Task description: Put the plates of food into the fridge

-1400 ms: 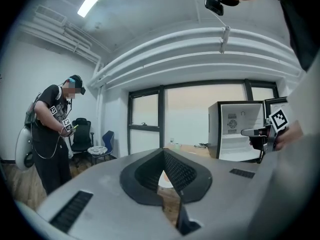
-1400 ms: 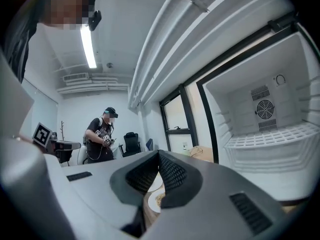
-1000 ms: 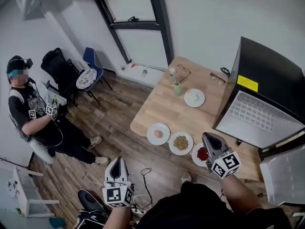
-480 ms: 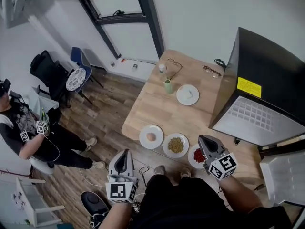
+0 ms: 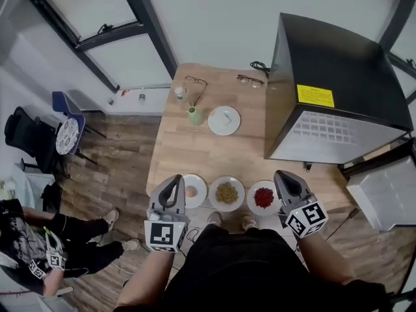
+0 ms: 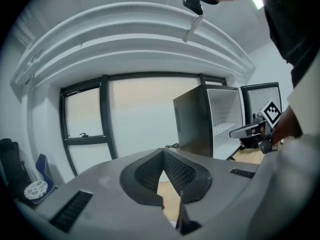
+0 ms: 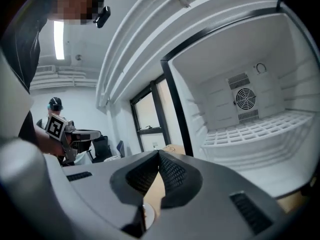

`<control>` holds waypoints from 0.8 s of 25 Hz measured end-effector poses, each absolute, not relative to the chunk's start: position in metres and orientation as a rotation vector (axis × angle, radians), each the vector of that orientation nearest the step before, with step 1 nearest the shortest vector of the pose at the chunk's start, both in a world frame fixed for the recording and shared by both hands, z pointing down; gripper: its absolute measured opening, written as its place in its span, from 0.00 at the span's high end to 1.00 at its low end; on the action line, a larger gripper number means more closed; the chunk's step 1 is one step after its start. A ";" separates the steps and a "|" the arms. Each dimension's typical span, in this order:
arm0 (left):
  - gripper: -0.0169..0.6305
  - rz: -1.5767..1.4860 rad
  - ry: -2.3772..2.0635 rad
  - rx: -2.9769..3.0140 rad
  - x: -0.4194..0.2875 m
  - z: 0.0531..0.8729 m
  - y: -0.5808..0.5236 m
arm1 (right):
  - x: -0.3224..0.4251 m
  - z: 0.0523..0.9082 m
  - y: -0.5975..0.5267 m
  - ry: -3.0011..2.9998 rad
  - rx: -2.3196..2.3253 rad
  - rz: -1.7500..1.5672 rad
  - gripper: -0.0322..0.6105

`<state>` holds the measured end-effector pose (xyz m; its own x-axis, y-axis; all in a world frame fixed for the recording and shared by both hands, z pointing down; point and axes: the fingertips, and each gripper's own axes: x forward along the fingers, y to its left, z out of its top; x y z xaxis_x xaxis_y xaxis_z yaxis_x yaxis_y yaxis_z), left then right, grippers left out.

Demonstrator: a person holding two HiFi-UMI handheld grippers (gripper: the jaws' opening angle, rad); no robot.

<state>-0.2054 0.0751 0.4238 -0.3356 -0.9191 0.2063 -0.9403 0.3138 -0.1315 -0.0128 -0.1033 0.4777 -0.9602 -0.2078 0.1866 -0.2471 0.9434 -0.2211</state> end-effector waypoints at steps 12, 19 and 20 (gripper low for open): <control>0.97 0.288 -2.167 2.160 -0.225 0.446 0.030 | 0.031 0.470 -0.081 -2.853 0.921 0.423 0.92; 0.97 0.296 -1.960 2.305 -0.211 0.473 0.021 | 0.077 0.553 -0.044 -2.604 1.257 0.780 0.92; 0.97 0.300 -1.940 2.332 -0.208 0.474 0.020 | 0.079 0.567 -0.035 -2.567 1.262 0.849 0.92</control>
<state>-0.2083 0.0202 0.4736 0.1724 -0.9624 0.2098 -0.9809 -0.1872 -0.0531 0.0793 -0.0354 0.5667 -0.6320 -0.6783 0.3748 -0.7680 0.4835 -0.4201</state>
